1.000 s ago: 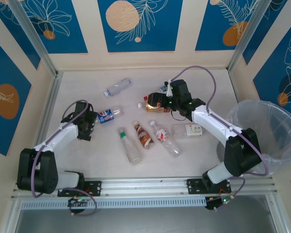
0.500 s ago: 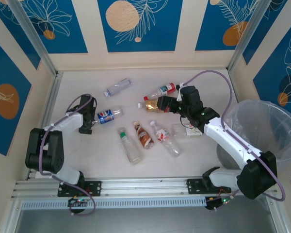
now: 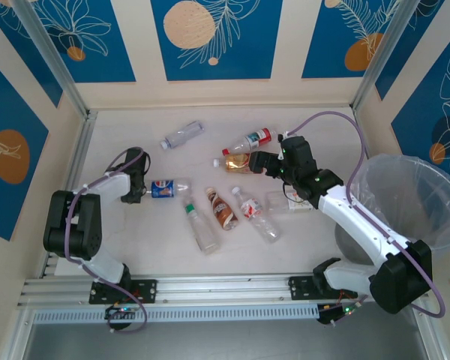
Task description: Put the plastic bottles in the bin
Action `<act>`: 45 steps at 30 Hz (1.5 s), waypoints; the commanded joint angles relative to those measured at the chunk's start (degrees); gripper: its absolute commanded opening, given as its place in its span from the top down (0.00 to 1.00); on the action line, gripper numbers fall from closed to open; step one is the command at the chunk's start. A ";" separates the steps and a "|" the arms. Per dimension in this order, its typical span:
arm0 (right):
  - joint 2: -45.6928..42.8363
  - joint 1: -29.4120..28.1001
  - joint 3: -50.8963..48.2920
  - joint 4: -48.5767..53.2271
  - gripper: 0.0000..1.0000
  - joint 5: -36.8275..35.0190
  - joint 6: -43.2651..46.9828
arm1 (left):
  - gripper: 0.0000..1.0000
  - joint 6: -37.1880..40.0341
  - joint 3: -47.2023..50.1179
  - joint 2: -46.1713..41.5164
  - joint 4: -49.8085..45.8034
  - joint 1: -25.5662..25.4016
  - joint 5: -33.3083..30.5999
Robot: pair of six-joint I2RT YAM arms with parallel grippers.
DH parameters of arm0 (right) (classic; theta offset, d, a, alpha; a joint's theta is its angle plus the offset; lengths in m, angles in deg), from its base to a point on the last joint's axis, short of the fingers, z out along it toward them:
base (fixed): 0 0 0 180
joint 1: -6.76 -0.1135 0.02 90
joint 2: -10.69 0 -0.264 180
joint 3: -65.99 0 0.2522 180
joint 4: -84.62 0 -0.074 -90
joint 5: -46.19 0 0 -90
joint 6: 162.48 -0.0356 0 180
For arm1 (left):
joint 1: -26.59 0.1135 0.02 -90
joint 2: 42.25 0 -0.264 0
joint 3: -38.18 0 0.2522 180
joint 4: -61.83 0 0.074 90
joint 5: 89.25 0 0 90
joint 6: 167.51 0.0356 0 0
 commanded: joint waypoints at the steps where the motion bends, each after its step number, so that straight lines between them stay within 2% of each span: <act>1: -0.85 -0.41 -0.49 0.62 0.01 -1.35 0.04 | 0.54 -4.34 0.64 0.45 -4.30 0.63 -2.96; 4: -0.97 -0.40 -0.57 0.71 0.01 -1.29 0.07 | 0.59 -3.18 0.60 -0.31 -5.23 0.67 -4.59; 9: -1.41 -0.49 -1.47 -0.30 0.01 -0.75 0.58 | 0.80 0.68 0.55 -2.19 -5.52 0.68 -6.93; 18: -3.24 -0.49 -4.64 -5.18 0.01 2.87 1.97 | 1.00 2.61 -0.26 -1.87 -5.26 0.72 -9.04; 22: -3.99 -0.66 -5.81 -5.79 0.01 4.35 3.01 | 1.00 3.44 -1.91 -1.27 -5.34 0.96 -9.57; 28: -5.62 -0.84 -8.01 -7.51 0.01 5.87 4.34 | 1.00 10.35 -5.53 -1.99 -4.43 1.42 -11.62; 32: -5.89 -1.10 -8.91 -9.03 0.01 6.71 4.48 | 1.00 14.36 -4.58 -5.00 2.35 1.66 -12.94; 34: -6.15 -1.19 -9.31 -9.83 0.01 6.64 4.51 | 1.00 16.89 -6.43 -5.48 2.34 1.86 -13.08; 38: -7.02 -1.28 -10.56 -12.46 0.01 8.65 5.53 | 1.00 22.73 -12.88 -5.69 -1.79 2.56 -7.38; 45: -7.20 -1.37 -11.60 -15.58 0.01 12.21 5.81 | 1.00 35.78 -19.34 -7.23 -0.23 2.61 7.21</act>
